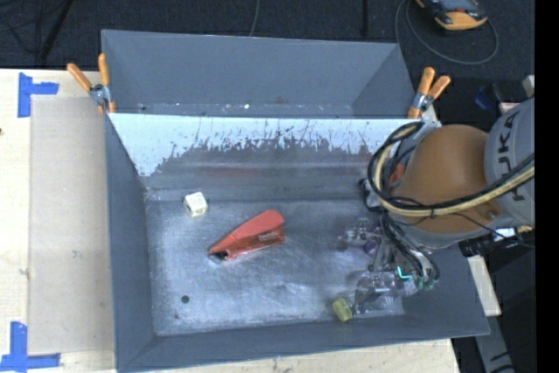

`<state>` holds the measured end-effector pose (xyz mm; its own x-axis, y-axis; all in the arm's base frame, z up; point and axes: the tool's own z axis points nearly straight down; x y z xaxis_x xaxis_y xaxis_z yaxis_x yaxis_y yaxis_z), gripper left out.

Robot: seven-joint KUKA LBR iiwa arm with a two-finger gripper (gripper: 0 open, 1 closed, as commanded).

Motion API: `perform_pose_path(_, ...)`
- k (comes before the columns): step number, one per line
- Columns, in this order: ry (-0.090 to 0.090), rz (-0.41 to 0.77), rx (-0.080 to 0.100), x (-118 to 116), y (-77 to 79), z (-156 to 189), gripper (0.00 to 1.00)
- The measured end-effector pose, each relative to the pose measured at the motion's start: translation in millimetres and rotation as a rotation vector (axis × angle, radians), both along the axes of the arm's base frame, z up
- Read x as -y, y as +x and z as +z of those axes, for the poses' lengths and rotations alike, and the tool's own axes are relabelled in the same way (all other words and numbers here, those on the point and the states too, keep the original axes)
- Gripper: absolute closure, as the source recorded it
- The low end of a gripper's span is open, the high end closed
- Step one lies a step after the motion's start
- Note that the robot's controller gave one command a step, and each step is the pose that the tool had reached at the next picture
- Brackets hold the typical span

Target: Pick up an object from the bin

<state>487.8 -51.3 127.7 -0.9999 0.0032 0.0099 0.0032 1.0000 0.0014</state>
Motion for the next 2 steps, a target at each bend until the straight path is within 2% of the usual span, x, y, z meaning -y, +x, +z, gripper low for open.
perform_pose_path(1,-0.001,0.002,0.007,0.0,2.0,3.2,0.0)
perform_pose_path(2,0.0,0.107,0.008,65.3,2.0,-45.0,0.0)
